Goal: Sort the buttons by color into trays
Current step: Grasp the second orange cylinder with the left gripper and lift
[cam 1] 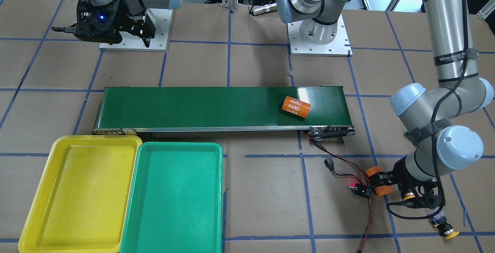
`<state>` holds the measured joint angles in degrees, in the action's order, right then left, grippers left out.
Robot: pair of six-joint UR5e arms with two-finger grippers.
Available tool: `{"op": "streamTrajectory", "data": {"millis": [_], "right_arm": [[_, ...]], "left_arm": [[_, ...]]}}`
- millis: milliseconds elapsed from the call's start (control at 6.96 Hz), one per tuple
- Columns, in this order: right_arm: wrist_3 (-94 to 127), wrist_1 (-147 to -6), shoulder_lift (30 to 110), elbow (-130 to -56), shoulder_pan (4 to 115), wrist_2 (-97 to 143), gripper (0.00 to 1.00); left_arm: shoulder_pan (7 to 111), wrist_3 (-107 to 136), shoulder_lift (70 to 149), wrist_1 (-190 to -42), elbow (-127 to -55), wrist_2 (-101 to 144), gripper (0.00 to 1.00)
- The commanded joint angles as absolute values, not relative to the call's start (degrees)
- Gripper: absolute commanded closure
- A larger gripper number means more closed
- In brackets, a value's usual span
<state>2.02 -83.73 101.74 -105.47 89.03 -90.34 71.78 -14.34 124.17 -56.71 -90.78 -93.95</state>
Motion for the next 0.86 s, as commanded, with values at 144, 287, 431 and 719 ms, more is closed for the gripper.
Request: {"op": "streamTrajectory", "data": {"millis": [144, 287, 431, 719], "right_arm": [[2.0, -83.7, 101.8, -105.5, 89.0, -90.4, 0.0], [2.0, -83.8, 101.8, -105.5, 89.0, -90.3, 0.0], [2.0, -83.8, 101.7, -105.5, 88.9, -90.4, 0.0], [2.0, -83.8, 101.7, -105.5, 88.9, -90.4, 0.0]], "left_arm": [[72.2, -14.2, 123.3, -57.2, -91.3, -94.4, 0.98], [72.3, -14.2, 123.0, -57.3, -91.6, -94.1, 1.0], [72.6, -13.6, 121.9, -57.7, -91.3, -94.1, 1.0], [75.2, 10.4, 115.3, -66.6, -92.6, -94.6, 1.0]]}}
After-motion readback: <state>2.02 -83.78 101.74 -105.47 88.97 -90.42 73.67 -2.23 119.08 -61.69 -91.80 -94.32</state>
